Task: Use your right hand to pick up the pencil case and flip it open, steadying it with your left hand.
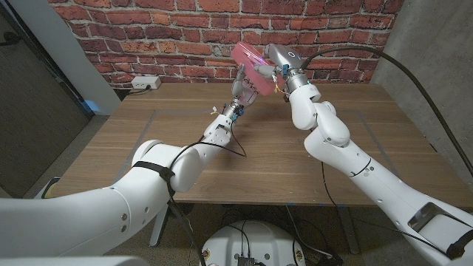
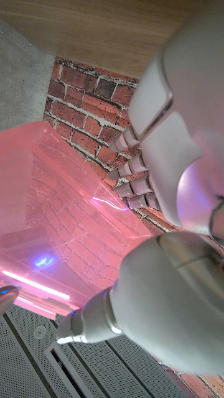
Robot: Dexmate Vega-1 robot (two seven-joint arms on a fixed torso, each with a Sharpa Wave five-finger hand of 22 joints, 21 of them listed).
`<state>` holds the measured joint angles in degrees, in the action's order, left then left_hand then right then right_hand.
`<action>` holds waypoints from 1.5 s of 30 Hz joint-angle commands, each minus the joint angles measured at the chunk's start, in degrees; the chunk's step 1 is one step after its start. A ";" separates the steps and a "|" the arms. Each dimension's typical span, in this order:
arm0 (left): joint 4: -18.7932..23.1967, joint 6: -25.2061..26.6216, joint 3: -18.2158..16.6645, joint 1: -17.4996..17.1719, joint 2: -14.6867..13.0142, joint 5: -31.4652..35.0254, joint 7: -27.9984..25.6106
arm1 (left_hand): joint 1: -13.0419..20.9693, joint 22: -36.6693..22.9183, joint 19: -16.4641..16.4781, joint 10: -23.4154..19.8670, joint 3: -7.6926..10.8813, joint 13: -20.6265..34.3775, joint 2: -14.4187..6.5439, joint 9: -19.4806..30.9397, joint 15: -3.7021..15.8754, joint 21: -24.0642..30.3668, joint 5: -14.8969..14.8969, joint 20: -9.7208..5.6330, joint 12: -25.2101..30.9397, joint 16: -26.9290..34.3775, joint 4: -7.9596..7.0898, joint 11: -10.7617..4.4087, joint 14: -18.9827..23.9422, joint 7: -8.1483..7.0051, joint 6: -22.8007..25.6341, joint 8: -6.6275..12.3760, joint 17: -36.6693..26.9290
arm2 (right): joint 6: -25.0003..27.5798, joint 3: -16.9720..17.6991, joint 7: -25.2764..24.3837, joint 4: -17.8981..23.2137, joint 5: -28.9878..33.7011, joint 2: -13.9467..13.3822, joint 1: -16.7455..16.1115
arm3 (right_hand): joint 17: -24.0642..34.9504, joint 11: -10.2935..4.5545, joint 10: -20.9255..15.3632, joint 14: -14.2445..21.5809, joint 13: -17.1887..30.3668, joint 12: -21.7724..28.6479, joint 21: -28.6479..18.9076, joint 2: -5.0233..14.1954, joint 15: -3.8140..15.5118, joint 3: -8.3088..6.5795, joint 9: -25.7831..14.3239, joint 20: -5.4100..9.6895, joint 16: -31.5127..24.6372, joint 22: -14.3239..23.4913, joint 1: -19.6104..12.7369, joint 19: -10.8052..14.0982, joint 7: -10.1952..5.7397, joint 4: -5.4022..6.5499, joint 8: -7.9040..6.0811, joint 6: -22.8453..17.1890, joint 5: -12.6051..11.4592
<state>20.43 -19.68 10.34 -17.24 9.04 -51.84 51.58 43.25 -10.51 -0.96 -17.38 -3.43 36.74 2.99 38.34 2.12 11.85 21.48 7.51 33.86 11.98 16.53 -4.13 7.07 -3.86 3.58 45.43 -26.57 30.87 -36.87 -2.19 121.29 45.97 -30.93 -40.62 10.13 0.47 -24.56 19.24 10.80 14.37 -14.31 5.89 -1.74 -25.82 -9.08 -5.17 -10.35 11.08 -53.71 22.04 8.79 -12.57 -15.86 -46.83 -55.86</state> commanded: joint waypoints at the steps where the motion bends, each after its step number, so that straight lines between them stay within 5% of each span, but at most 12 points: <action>1: 0.52 -0.40 -0.12 -0.17 -0.11 -0.22 0.67 | 7.64 -0.24 0.01 -8.81 27.84 0.25 -10.72 -0.01 4.87 0.15 0.48 0.41 0.18 0.42 -11.18 -8.38 0.51 -8.64 9.77 4.85 -0.01 | -1.57 3.56 0.10 1.04 -13.20 -2.24 1.11 | 0.17 -3.40 -3.61 0.75 0.22 -0.15 -2.40 3.97 1.63 -10.01 -7.69 1.97 -0.18 1.31 -1.20 3.48 -11.63 3.65 -0.14 -12.25 -1.99; 11: 4.03 -2.76 0.87 -2.50 -0.32 -0.78 1.00 | 7.59 -0.24 0.07 -8.82 27.94 0.23 -10.69 -0.16 4.78 0.19 0.41 0.53 -0.03 0.40 -11.13 -8.37 0.50 -8.65 9.72 4.86 0.02 | -2.62 7.79 0.35 2.19 -24.00 -4.69 1.19 | 0.16 -3.48 -3.64 -0.10 0.21 -0.24 -2.79 3.88 1.08 -10.44 -8.06 1.58 0.22 2.00 -0.64 2.56 -11.74 3.46 -0.16 -12.57 -2.87; 17: 14.06 -0.47 3.08 -8.06 -1.84 -1.37 -1.46 | 7.53 -0.24 0.11 -8.84 27.99 0.22 -10.67 -0.22 4.67 0.21 0.36 0.48 -0.16 0.36 -11.11 -8.37 0.44 -8.65 9.75 4.92 0.03 | -3.57 9.77 1.53 2.04 -29.93 -6.84 2.51 | 0.16 -3.44 -3.64 -0.26 0.21 -0.28 -2.99 3.85 0.77 -10.58 -8.19 1.52 0.26 2.22 -0.46 2.42 -11.80 3.40 -0.13 -12.59 -3.14; 31: 19.40 2.29 5.00 -11.64 -2.93 -5.83 -0.22 | 7.42 -0.24 0.18 -8.87 28.09 0.20 -10.60 -0.37 4.54 0.24 0.25 0.53 -0.44 0.29 -11.05 -8.38 0.28 -8.65 9.66 4.96 0.06 | 3.00 8.67 -0.65 4.74 -34.03 -9.58 4.81 | 0.16 -3.05 -3.68 -0.18 0.21 -0.34 -3.39 3.75 0.59 -10.89 -8.49 1.36 0.18 2.68 -0.03 1.91 -11.77 3.28 -0.13 -12.77 -3.76; 38: 21.50 2.72 5.33 -12.20 -4.72 -6.51 0.14 | 7.40 -0.24 0.19 -8.84 28.16 0.19 -10.59 -0.47 4.52 0.24 0.21 0.53 -0.59 0.25 -11.00 -8.37 0.18 -8.66 9.58 4.95 0.08 | 4.07 6.77 -0.98 3.10 -35.92 -9.00 7.73 | 0.16 -2.82 -3.76 -0.22 0.21 -0.36 -3.68 3.67 0.52 -11.11 -8.72 1.13 0.17 2.97 0.30 1.56 -11.61 3.21 -0.16 -12.98 -4.20; 45: 26.10 4.91 6.18 -14.29 -6.36 -7.45 -0.84 | 7.33 -0.24 0.29 -8.84 28.22 0.18 -10.55 -0.50 4.49 0.28 0.16 0.63 -0.77 0.37 -10.97 -8.37 0.46 -8.65 9.61 5.05 0.09 | 0.27 9.88 0.64 -0.88 -44.96 -8.35 8.75 | 0.15 -3.26 -4.03 1.21 0.21 -0.37 -3.27 3.52 1.53 -11.70 -9.24 -0.50 -0.30 3.24 0.96 -1.13 -11.51 3.03 -0.09 -13.09 -5.13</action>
<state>40.59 -17.02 15.37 -28.80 4.94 -57.79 51.48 43.25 -10.50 -0.73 -17.26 -3.43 36.94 2.99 37.61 2.13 11.85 21.69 7.91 33.19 11.98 16.53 -4.24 7.05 -3.86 3.58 45.43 -26.28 33.28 -28.75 -2.51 123.86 10.20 -39.59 -33.98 10.14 0.18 -25.52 19.57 10.80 14.37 -17.64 8.91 -0.41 -36.94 -18.10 -5.37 -10.35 14.07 -52.66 21.59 9.33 -9.49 -16.30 -47.43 -60.62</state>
